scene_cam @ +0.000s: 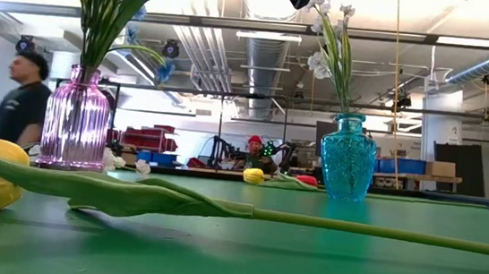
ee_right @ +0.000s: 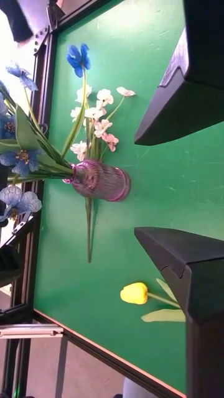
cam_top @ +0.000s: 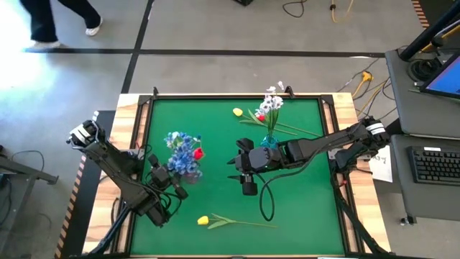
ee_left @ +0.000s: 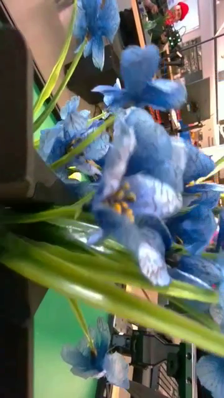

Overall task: Sort flowers into vase by color
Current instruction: Put the blue flowers into the violet vase

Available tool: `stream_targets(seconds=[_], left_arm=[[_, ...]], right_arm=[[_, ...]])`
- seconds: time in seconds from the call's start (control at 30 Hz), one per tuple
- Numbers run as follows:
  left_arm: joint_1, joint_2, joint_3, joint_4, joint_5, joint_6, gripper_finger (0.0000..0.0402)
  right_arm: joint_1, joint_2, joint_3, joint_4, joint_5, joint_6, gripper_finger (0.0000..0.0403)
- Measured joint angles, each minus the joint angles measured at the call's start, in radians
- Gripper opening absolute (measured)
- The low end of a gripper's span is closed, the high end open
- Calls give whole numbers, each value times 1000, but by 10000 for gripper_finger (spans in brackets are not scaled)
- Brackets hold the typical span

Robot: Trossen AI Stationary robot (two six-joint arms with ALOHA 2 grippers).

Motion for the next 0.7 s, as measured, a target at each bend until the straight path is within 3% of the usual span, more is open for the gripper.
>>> stream_targets(seconds=[0.13,0.47,0.7], left_arm=[[-1,-1,0,-1,17,6,82],[-1,-20,56,-33,176,100,185],[-10,-73,119,-85,286,210,220]], right_arm=[[0,0,0,0,0,0,219],[0,0,0,0,0,8,219],[0,0,0,0,0,8,219]])
